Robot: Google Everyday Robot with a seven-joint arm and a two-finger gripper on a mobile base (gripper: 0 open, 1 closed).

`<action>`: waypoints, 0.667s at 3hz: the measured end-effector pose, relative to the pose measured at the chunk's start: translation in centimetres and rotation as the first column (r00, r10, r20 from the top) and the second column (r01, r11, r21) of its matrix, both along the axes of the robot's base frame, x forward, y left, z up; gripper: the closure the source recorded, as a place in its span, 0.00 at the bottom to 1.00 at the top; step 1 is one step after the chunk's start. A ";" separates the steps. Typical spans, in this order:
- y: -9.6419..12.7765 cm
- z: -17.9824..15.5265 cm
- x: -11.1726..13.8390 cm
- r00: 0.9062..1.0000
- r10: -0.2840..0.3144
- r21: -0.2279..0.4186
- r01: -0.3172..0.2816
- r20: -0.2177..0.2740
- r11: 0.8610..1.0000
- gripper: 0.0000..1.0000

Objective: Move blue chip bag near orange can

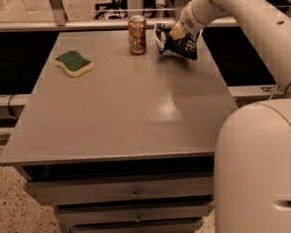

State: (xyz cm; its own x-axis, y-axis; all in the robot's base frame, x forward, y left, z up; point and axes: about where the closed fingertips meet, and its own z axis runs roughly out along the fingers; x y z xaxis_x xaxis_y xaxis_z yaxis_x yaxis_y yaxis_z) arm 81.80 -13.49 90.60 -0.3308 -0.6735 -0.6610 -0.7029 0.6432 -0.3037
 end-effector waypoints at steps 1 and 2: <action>1.3 -0.7 -0.3 0.999 0.036 0.003 -0.036 -0.040 0.999 0.29; 2.2 -1.0 -0.5 0.997 0.063 0.004 -0.063 -0.055 0.998 0.07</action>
Offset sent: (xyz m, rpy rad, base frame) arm -0.0065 0.0269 -0.0043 0.0026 0.0639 0.0917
